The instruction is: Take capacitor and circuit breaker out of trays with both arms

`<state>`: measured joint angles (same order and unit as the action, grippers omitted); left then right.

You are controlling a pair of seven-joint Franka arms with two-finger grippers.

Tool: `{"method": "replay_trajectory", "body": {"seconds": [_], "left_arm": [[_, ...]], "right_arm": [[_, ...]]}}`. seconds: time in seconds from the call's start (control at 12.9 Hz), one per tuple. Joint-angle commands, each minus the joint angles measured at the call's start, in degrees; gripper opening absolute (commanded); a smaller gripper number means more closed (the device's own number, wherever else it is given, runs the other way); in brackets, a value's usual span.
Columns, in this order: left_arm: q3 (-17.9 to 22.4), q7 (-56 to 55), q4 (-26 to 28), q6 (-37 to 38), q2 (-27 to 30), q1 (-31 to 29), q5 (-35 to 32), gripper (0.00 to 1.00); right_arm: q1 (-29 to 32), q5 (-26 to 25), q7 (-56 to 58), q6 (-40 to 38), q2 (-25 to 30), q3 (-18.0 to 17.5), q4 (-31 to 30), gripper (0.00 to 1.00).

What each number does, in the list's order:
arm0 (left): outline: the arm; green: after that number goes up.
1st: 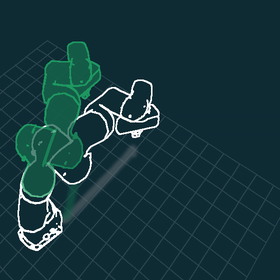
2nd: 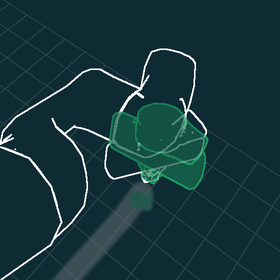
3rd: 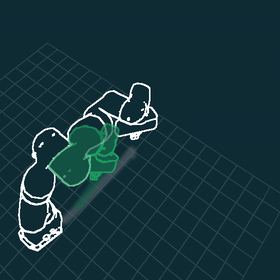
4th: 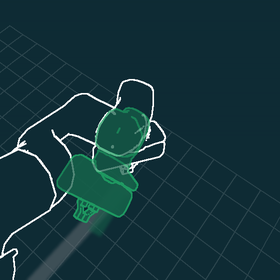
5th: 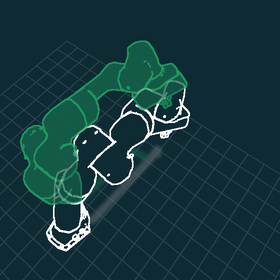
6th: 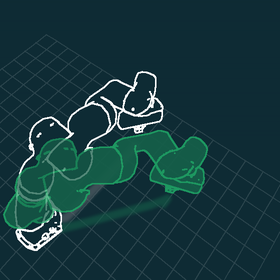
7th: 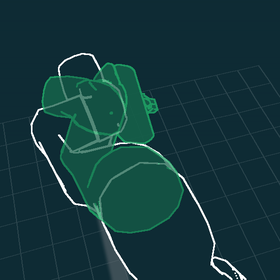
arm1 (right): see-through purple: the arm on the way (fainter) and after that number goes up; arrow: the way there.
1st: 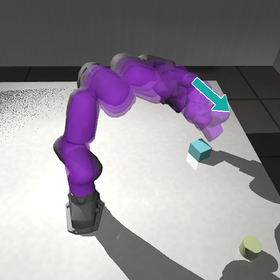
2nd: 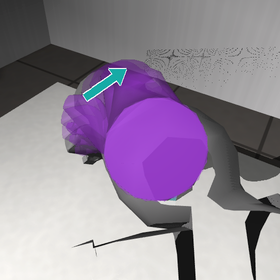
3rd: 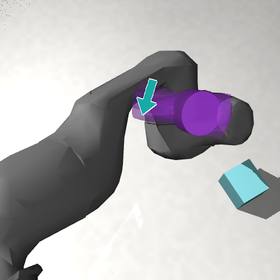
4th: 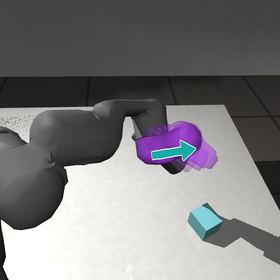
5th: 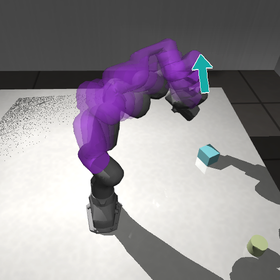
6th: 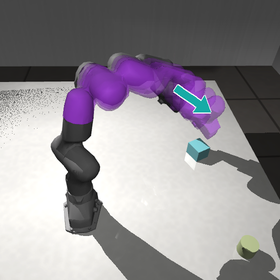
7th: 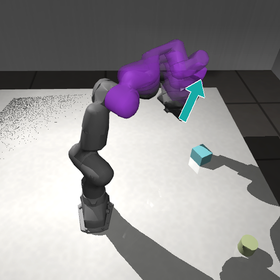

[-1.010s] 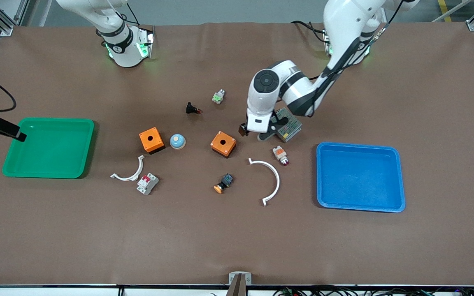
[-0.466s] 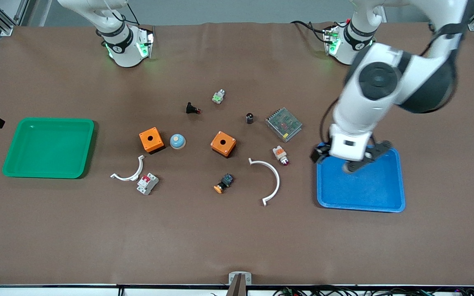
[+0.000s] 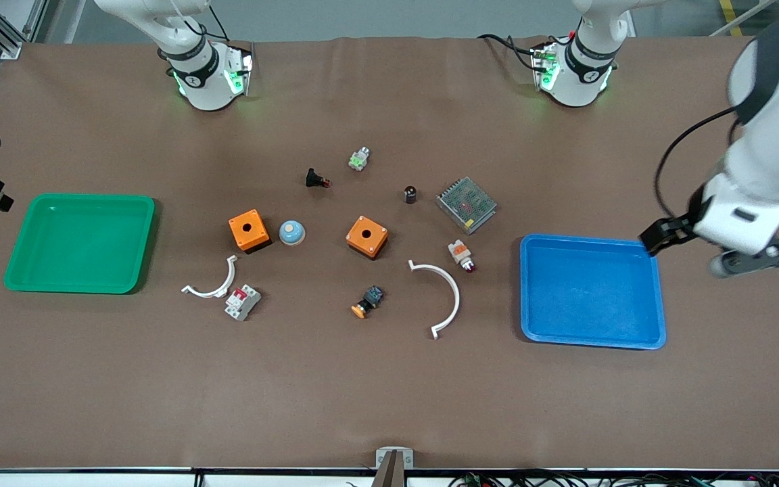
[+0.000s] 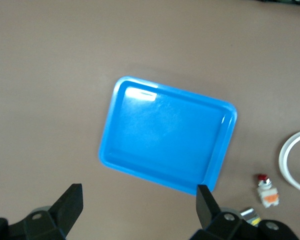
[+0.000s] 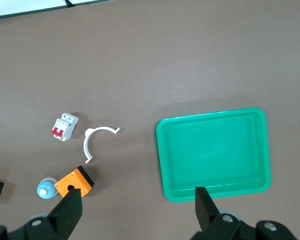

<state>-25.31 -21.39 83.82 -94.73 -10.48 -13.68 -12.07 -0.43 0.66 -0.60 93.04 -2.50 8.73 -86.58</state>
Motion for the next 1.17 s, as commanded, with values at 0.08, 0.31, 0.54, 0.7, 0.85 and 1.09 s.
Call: {"method": "replay_trajectory", "body": {"seconds": [0.08,0.31,0.54,0.7,0.85,1.09], "left_arm": [[-0.45,7.82,0.9,4.9,5.63,-3.8,5.81,1.0],[13.12,14.69,5.02,5.08,10.99,5.19,10.39,1.0],[23.11,17.34,8.9,5.08,14.87,13.94,11.72,1.0],[23.02,17.34,9.25,5.08,15.84,14.47,11.72,1.0],[23.02,17.34,9.25,4.99,15.49,14.38,11.9,1.0],[22.59,17.34,9.34,4.99,15.49,14.38,11.99,1.0]], "right_arm": [[0.6,-1.01,-1.16,-0.67,1.26,-0.47,-0.52,1.0],[0.78,-0.92,-1.07,-0.23,1.44,-0.38,-1.22,1.0],[0.86,-0.92,-1.07,-0.23,1.7,-0.29,-1.31,1.0],[0.95,-0.92,-0.9,-0.14,1.7,-0.29,-1.39,1.0],[0.95,-0.92,-0.9,-0.14,1.7,-0.29,-1.48,1.0],[1.04,-0.92,-0.81,0.12,1.7,-0.29,-1.83,1.0]]}}
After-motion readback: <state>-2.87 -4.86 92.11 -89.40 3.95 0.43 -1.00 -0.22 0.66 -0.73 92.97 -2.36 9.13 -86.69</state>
